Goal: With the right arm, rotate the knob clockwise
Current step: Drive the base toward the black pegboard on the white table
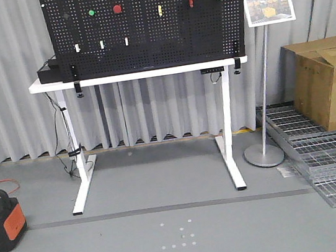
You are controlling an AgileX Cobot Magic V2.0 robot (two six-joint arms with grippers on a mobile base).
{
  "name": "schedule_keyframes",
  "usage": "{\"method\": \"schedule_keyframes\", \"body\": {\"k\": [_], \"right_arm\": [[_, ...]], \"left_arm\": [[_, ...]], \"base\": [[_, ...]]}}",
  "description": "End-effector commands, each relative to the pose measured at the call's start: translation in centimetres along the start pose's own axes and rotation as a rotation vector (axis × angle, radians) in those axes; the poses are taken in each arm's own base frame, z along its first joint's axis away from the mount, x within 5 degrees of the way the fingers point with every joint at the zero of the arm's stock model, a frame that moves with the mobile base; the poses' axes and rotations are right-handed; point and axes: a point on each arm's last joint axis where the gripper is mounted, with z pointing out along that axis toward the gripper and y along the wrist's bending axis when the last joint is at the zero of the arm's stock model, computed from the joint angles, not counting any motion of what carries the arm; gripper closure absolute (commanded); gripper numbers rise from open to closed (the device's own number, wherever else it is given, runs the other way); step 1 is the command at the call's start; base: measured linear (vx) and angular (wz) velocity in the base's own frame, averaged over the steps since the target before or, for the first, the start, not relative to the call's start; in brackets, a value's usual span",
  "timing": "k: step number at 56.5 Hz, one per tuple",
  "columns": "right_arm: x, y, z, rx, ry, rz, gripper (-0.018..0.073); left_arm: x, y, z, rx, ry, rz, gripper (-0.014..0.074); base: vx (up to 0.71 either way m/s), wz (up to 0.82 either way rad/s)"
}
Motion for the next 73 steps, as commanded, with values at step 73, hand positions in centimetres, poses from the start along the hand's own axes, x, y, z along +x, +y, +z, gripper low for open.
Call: {"method": "schedule_keyframes", "body": {"k": [73], "right_arm": [[-0.61,0.06,-0.08,-0.005,-0.092,-0.014,0.0567]], "left_arm": [[0.28,-0.16,-0.11,-0.006,-0.062,-0.010,0.0603]], "base": [[0.05,0.00]]}}
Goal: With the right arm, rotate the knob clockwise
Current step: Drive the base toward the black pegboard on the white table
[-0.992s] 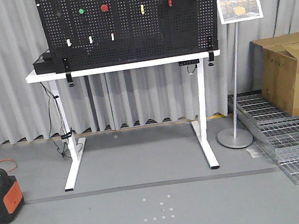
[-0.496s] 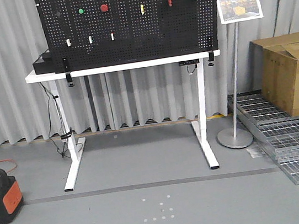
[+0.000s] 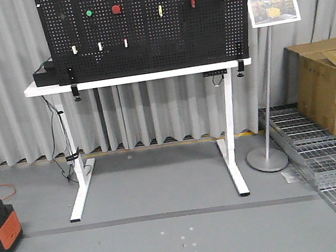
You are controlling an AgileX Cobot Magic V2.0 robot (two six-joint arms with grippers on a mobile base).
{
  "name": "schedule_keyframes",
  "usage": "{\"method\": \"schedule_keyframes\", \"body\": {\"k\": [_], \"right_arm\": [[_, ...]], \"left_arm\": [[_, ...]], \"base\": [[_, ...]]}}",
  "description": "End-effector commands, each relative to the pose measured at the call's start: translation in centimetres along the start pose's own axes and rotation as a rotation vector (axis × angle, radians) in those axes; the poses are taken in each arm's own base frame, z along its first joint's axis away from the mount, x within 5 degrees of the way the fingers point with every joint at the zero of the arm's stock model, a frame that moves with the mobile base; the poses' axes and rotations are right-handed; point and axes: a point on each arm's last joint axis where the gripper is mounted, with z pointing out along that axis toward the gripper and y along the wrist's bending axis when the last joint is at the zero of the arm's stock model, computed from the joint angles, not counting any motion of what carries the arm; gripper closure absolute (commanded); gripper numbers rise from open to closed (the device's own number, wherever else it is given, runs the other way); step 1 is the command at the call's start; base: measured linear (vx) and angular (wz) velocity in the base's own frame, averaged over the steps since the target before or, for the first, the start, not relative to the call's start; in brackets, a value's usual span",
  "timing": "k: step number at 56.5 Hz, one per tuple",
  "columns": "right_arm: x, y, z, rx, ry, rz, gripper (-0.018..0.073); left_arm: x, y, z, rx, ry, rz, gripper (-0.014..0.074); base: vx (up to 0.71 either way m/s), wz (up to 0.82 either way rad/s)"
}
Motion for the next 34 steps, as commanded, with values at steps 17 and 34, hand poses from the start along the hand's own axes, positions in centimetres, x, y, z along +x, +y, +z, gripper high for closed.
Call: {"method": "schedule_keyframes", "body": {"k": [17,34], "right_arm": [[-0.61,0.07,-0.08,-0.008,-0.092,-0.014,0.0567],[-0.61,0.07,-0.08,-0.008,-0.092,-0.014,0.0567]], "left_arm": [[0.28,-0.16,-0.11,-0.006,-0.062,-0.010,0.0603],[0.28,-0.16,-0.11,-0.006,-0.062,-0.010,0.0603]], "base": [[0.22,-0.07],[0.31,0.01]]}}
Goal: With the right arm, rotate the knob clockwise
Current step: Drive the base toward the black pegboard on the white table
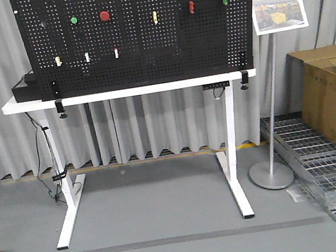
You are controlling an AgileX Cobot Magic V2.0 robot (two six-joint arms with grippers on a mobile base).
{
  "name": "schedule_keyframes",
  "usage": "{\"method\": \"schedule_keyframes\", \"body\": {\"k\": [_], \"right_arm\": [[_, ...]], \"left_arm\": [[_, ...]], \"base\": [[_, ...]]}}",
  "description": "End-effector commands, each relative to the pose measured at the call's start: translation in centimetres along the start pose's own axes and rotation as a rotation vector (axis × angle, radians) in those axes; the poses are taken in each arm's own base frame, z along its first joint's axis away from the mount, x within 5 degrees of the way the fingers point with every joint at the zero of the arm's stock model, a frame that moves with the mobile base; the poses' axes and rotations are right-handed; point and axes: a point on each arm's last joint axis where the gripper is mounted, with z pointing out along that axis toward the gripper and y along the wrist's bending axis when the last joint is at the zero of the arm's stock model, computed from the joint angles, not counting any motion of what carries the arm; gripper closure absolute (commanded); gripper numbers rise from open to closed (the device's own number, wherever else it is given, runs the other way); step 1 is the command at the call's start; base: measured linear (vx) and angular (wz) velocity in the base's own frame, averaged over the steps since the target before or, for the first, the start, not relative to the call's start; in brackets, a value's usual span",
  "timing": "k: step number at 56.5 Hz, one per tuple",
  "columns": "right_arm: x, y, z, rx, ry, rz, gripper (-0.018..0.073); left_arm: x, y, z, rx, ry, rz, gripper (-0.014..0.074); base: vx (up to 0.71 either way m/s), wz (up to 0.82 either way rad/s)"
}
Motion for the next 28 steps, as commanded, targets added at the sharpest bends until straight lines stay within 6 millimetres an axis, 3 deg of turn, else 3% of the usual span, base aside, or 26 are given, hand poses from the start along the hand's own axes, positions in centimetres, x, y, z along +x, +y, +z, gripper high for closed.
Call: {"method": "schedule_keyframes", "body": {"k": [1,28], "right_arm": [[-0.61,0.07,-0.08,-0.008,-0.092,-0.014,0.0567],[-0.61,0.07,-0.08,-0.008,-0.092,-0.014,0.0567]], "left_arm": [[0.28,-0.16,-0.11,-0.006,-0.062,-0.010,0.0603],[0.28,-0.16,-0.11,-0.006,-0.062,-0.010,0.0603]], "base": [[0.32,0.05],[0.31,0.06]]}}
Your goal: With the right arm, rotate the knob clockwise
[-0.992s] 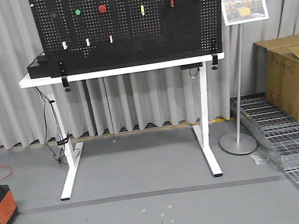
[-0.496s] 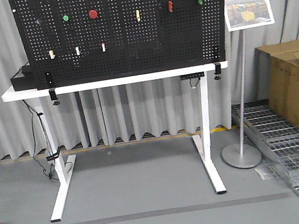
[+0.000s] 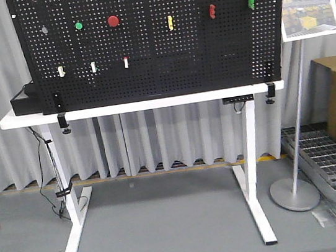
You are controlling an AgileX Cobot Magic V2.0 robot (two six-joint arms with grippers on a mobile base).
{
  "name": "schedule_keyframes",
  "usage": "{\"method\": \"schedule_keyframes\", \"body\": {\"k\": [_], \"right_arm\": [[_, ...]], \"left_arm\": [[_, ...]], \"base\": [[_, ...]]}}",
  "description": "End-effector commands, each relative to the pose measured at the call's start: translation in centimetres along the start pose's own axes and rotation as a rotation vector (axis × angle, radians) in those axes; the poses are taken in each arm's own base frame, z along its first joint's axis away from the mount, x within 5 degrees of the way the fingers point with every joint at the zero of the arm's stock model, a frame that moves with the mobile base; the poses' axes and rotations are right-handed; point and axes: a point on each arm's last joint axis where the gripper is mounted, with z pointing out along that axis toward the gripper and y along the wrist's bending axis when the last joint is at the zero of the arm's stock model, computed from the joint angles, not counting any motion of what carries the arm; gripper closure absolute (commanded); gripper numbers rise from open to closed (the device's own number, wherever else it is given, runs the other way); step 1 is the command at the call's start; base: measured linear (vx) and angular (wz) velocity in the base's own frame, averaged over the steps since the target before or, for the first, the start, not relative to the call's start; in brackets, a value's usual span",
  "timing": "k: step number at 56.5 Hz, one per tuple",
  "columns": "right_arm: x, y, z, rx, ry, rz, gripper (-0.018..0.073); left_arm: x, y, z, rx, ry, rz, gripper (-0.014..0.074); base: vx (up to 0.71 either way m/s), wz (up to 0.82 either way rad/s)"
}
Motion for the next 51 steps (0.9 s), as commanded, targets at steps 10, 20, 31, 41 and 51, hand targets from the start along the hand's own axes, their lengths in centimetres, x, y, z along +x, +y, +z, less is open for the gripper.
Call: {"method": "schedule_keyframes", "body": {"k": [10,20,31,41,51], "right_arm": [[-0.61,0.07,-0.08,-0.008,-0.092,-0.014,0.0567],[-0.61,0.07,-0.08,-0.008,-0.092,-0.014,0.0567],[-0.61,0.07,-0.08,-0.008,-0.092,-0.014,0.0567],[-0.61,0.07,-0.08,-0.008,-0.092,-0.014,0.0567],[-0.61,0.07,-0.08,-0.008,-0.092,-0.014,0.0567]], "left_arm": [[0.28,-0.16,-0.11,-0.006,-0.062,-0.010,0.0603],[0.28,-0.16,-0.11,-0.006,-0.062,-0.010,0.0603],[0.28,-0.16,-0.11,-0.006,-0.062,-0.010,0.0603],[0.28,-0.16,-0.11,-0.006,-0.062,-0.010,0.0603],[0.28,-0.16,-0.11,-0.006,-0.062,-0.010,0.0603]], "base": [[0.34,0.08],[0.37,0.06],[0.41,0.04],[0.45,0.00],[0.44,-0.02]]}}
